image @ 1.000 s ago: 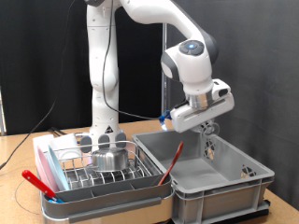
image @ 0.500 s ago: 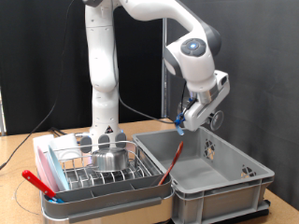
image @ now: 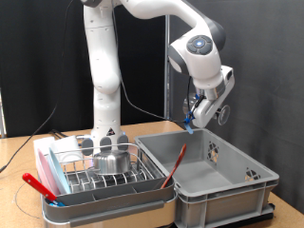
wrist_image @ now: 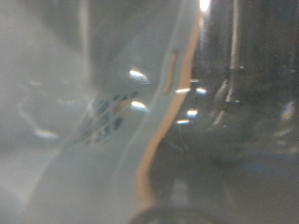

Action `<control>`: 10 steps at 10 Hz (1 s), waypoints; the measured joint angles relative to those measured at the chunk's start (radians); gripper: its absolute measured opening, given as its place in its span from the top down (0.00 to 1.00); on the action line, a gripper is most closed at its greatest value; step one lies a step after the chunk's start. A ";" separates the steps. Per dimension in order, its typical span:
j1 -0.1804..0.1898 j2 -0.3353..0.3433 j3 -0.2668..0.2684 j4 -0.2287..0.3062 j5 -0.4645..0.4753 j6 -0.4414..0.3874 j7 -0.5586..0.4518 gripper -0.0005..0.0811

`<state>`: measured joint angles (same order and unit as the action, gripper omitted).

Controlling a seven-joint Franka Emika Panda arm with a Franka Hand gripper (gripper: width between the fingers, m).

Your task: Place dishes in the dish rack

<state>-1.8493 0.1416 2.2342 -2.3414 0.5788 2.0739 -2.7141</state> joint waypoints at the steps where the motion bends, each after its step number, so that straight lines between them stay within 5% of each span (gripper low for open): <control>1: 0.013 0.004 -0.003 0.010 0.015 -0.022 0.000 0.86; 6: 0.085 0.032 -0.009 0.069 0.033 -0.089 0.002 0.86; 10: 0.116 0.107 -0.008 0.050 -0.075 -0.127 0.004 0.86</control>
<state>-1.7331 0.2484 2.2258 -2.2917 0.5040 1.9471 -2.7103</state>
